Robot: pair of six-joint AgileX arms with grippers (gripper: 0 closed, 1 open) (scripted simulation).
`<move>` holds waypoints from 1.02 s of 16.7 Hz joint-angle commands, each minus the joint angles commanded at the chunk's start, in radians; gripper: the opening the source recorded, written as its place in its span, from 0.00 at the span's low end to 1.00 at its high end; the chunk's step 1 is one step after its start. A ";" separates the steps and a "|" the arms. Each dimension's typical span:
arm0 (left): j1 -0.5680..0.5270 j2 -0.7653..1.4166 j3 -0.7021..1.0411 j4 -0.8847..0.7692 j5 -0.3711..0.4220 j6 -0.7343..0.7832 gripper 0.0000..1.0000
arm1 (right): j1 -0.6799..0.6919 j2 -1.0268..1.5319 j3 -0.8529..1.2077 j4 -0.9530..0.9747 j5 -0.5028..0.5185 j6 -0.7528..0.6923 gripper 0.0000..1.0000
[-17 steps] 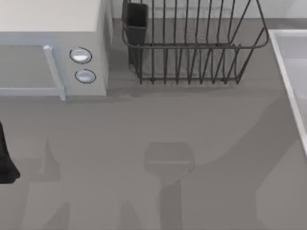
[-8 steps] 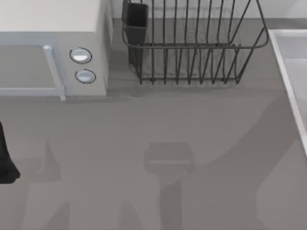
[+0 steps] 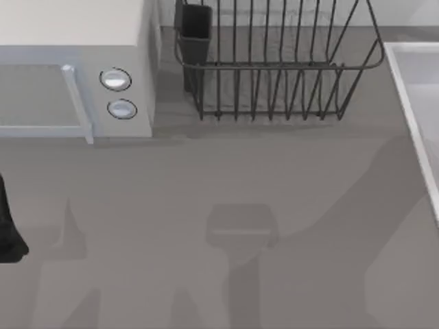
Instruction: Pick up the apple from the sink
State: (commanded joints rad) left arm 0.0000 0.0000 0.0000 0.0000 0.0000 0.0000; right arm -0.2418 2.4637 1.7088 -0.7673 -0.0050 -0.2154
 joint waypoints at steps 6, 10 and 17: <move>0.000 0.000 0.000 0.000 0.000 0.000 1.00 | -0.004 -0.019 0.316 -0.345 -0.001 -0.004 0.00; 0.000 0.000 0.000 0.000 0.000 0.000 1.00 | -0.005 -0.054 0.580 -0.666 -0.001 -0.005 0.00; 0.000 0.000 0.000 0.000 0.000 0.000 1.00 | -0.004 -0.104 0.806 -0.909 -0.001 -0.005 0.00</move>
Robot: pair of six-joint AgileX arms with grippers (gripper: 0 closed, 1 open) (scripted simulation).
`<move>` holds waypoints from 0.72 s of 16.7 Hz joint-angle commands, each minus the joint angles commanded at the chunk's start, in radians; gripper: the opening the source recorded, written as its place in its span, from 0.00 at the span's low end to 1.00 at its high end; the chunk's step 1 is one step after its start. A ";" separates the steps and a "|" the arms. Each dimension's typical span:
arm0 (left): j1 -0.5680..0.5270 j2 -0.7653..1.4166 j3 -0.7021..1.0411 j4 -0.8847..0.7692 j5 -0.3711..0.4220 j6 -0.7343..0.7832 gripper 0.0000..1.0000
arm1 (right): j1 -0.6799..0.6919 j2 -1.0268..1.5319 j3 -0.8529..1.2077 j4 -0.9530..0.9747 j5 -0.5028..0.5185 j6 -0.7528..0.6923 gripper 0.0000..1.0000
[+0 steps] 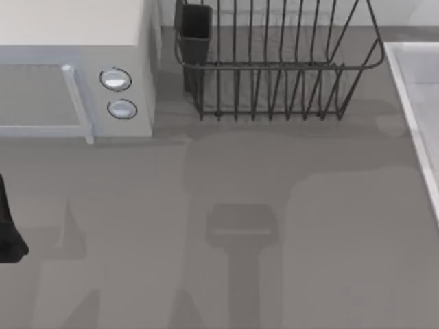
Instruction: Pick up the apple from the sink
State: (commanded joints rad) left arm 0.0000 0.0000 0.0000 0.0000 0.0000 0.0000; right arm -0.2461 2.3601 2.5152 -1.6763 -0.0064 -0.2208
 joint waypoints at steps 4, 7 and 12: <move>0.000 0.000 0.000 0.000 0.000 0.000 1.00 | 0.005 -0.001 -0.004 0.003 -0.001 0.004 0.00; 0.000 0.000 0.000 0.000 0.000 0.000 1.00 | 0.066 -0.049 -0.073 0.033 0.000 0.064 0.00; 0.000 0.000 0.000 0.000 0.000 0.000 1.00 | 0.278 -0.211 -0.388 0.134 0.004 0.273 0.00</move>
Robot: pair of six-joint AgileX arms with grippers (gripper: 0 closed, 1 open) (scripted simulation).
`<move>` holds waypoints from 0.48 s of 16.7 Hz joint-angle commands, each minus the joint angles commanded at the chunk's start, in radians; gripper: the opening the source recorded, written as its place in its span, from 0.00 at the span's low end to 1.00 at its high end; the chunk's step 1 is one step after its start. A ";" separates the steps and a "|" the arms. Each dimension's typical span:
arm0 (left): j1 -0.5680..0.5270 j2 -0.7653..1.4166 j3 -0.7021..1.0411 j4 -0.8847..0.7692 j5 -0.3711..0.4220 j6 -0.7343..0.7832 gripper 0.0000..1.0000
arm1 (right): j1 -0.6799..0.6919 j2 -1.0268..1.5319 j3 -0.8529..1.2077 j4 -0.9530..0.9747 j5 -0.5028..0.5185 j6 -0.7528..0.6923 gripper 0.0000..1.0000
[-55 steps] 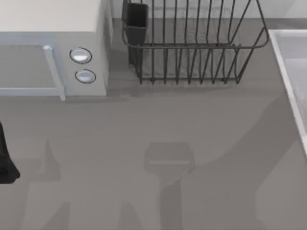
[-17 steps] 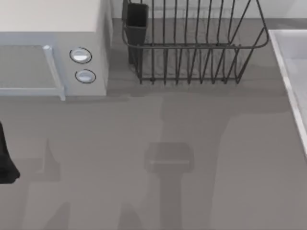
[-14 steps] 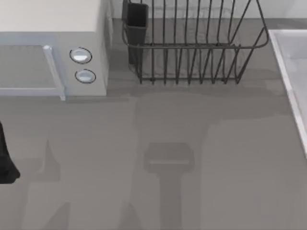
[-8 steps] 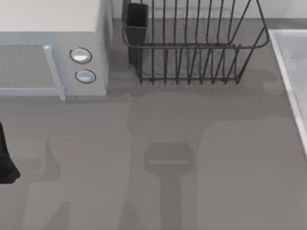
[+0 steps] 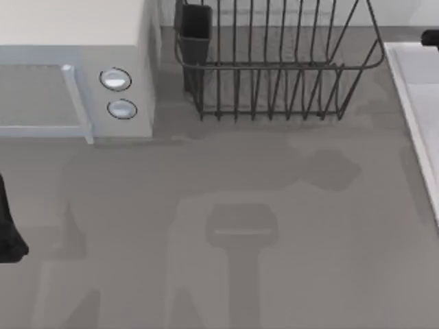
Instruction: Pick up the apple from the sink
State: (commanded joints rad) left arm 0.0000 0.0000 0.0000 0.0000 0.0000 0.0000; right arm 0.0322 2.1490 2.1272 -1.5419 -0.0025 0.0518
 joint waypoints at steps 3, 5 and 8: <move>0.000 0.000 0.000 0.000 0.000 0.000 1.00 | 0.137 -0.102 -0.185 0.064 0.002 0.134 0.00; 0.000 0.000 0.000 0.000 0.000 0.000 1.00 | 0.202 -0.150 -0.256 0.093 0.003 0.199 0.00; 0.000 0.000 0.000 0.000 0.000 0.000 1.00 | 0.231 -0.172 -0.285 0.106 0.004 0.227 0.00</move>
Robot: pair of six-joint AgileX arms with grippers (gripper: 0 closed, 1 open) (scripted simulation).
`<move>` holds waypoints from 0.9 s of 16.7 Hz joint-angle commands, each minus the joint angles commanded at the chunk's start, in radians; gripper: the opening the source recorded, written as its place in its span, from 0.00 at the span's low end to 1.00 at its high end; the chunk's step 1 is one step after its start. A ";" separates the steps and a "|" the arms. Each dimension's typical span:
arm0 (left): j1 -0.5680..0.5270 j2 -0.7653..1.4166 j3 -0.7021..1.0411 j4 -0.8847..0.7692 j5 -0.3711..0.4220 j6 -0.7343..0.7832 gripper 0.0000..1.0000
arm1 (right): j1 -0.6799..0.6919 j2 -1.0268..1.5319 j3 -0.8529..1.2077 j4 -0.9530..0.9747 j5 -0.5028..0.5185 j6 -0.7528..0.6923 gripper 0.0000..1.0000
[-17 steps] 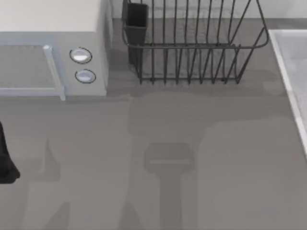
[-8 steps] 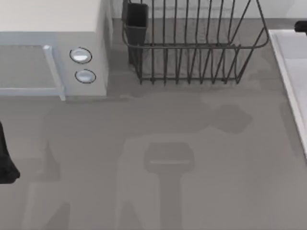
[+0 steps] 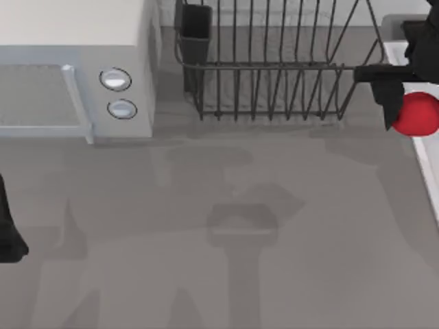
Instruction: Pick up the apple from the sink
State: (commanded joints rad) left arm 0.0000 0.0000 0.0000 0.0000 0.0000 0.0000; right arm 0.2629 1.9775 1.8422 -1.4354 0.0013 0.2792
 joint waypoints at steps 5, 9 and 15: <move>0.000 0.000 0.000 0.000 0.000 0.000 1.00 | -0.004 0.004 -0.014 0.013 -0.002 0.000 0.00; 0.000 0.000 0.000 0.000 0.000 0.000 1.00 | -0.001 0.018 -0.151 0.167 -0.001 0.002 0.00; 0.000 0.000 0.000 0.000 0.000 0.000 1.00 | 0.003 0.045 -0.367 0.413 0.000 0.004 0.00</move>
State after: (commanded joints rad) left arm 0.0000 0.0000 0.0000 0.0000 0.0000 0.0000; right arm 0.2663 2.0222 1.4751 -1.0221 0.0016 0.2834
